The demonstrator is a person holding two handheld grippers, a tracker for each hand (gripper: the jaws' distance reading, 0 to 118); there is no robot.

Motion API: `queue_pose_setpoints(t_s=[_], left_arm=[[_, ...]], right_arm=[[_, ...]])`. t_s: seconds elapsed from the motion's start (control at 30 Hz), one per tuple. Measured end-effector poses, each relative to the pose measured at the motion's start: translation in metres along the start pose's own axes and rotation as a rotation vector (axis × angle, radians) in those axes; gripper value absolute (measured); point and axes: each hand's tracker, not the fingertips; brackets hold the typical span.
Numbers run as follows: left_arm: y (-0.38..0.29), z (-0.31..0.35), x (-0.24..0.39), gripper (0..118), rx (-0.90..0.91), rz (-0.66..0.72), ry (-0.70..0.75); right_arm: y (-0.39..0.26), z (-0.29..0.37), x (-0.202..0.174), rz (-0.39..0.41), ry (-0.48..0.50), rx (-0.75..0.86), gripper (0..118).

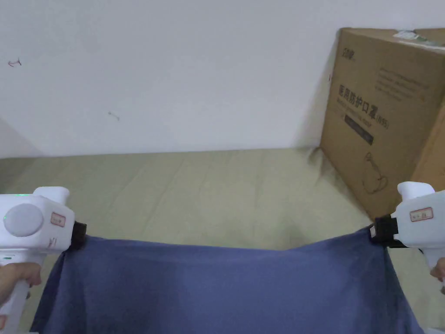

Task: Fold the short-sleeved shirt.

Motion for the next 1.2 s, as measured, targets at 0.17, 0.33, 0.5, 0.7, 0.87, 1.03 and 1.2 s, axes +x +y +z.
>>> queue_pose_setpoints(t_s=[0.17,0.33,0.5,0.7,0.87,1.03,1.2], left_arm=[[0.037,0.075,-0.007,4,0.157,-0.005,0.043],[0.081,0.14,0.0,4,0.281,-0.012,0.103],[0.135,0.187,0.002,4,0.395,0.008,0.125],[0.21,0.219,0.006,4,0.502,-0.009,0.221],[0.265,0.238,0.005,4,0.582,-0.001,0.263],[0.296,0.254,0.002,4,0.673,0.015,0.257],[0.328,0.251,-0.011,4,0.669,-0.014,0.286]], right_arm=[[0.041,0.063,-0.013,-0.027,0.013,0.133,0],[0.094,0.123,-0.041,0.023,0.012,0.224,0],[0.162,0.165,-0.062,0.027,0.016,0.321,0],[0.254,0.192,-0.082,0.012,0.033,0.397,0],[0.312,0.208,-0.096,0.028,0.042,0.461,0],[0.36,0.214,-0.094,-0.097,0.118,0.507,0],[0.379,0.223,-0.113,0.005,0.068,0.54,0]])
